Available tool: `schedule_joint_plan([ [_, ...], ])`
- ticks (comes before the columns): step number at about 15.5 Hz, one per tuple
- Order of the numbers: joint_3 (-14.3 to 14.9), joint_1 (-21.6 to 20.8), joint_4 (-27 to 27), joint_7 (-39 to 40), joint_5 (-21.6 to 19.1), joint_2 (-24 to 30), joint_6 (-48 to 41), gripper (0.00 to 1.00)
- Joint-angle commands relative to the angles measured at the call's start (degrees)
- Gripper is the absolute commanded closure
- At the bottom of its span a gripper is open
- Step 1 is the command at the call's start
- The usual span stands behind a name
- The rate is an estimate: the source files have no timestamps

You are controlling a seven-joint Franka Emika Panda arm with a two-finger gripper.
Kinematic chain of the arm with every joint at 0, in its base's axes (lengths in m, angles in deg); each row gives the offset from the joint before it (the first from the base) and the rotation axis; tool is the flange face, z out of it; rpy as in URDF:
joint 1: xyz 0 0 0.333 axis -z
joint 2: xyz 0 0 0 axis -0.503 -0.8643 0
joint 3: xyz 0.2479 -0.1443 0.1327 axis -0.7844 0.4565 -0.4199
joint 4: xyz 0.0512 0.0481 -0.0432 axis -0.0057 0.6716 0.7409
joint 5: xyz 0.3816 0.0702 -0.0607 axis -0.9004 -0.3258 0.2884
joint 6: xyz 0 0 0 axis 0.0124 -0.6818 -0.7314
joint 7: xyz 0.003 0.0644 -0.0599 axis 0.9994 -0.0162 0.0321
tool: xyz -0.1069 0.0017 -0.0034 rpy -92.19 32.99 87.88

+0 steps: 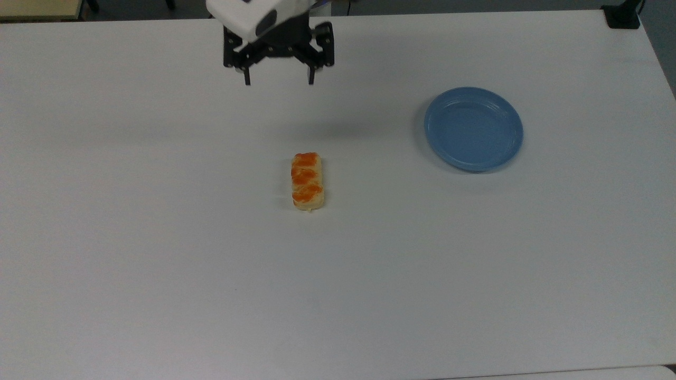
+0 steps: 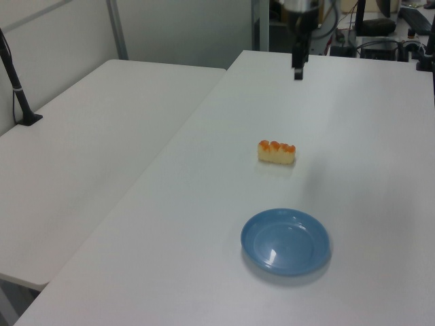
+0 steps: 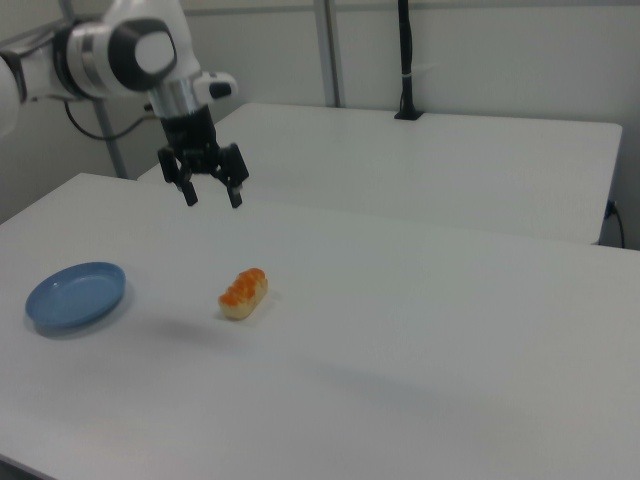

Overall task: Put the bread onto the plate
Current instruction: 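Move the open gripper over the orange-topped bread roll and lower it, then close the gripper around the bread roll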

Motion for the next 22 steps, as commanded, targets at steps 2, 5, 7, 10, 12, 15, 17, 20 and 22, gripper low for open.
schedule_joint_plan([
  [2,0.3,-2.0,3.5,-9.2,1.0,-4.1,9.0,0.00],
  [5,0.3,-2.2,4.5,-11.9,1.1,-6.8,9.6,0.00],
  [7,0.3,-2.4,6.5,-16.2,1.1,-7.9,13.5,0.00],
  [10,0.4,-2.4,9.2,-17.4,2.7,-9.7,16.9,0.00],
  [12,0.3,-2.4,9.2,-17.5,4.3,-12.7,17.4,0.00],
  [15,0.3,-2.4,9.1,-18.0,4.4,-14.3,19.8,0.00],
  [17,0.3,-2.4,8.8,-18.1,4.5,-15.8,20.6,0.00],
  [20,0.3,-2.5,8.9,-19.7,4.5,-16.3,22.7,0.23],
  [22,0.2,-2.8,8.6,-20.8,4.4,-16.2,22.6,0.35],
])
